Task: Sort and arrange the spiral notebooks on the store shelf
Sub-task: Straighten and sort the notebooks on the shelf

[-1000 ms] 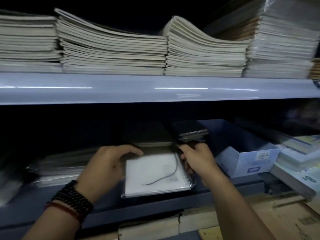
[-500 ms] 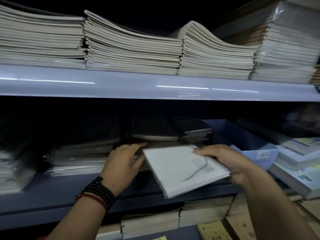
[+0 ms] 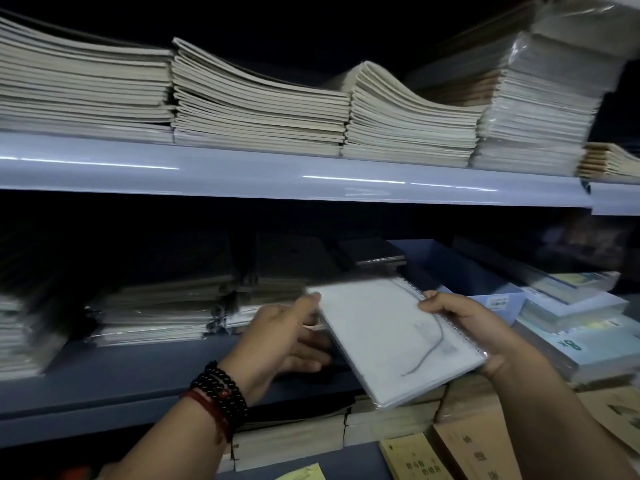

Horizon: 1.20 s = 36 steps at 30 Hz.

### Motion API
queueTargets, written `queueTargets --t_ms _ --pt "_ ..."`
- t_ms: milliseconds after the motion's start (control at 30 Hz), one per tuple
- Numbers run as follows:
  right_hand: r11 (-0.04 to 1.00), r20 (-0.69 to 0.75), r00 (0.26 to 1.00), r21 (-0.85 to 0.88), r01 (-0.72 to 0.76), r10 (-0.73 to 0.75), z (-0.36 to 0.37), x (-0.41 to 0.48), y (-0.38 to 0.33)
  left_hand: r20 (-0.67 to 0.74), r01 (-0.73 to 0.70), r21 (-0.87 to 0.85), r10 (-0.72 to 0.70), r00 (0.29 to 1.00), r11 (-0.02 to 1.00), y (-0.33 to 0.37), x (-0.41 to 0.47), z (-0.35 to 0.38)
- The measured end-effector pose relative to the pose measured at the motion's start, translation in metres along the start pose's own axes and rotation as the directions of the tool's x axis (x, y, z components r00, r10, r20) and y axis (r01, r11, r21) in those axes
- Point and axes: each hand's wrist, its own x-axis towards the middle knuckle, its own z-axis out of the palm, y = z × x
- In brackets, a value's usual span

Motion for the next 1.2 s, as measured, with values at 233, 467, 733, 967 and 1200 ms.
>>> queueTargets --t_ms 233,467,733,967,1200 --pt "0.979 0.031 0.981 -0.059 0.193 -0.192 0.018 -0.016 -0.004 -0.009 -0.124 -0.264 0.126 0.992 0.956 0.005 -0.018 0.016" --pt "0.956 0.024 0.956 -0.024 0.293 -0.292 0.073 -0.013 0.011 -0.127 -0.141 -0.399 0.098 0.987 0.906 0.014 -0.029 -0.022" --pt "0.828 0.047 0.883 -0.327 0.456 -0.468 0.106 0.000 0.026 -0.335 -0.324 -0.117 0.270 0.903 0.939 0.009 -0.036 -0.064" --pt "0.699 0.085 0.759 -0.335 0.632 -0.645 0.116 0.003 0.023 -0.255 -0.448 0.004 0.434 0.864 0.894 0.017 -0.047 -0.088" --pt "0.747 0.084 0.756 -0.118 0.654 -0.649 0.120 0.000 0.021 -0.187 -0.373 -0.232 0.335 0.923 0.898 0.017 -0.052 -0.092"
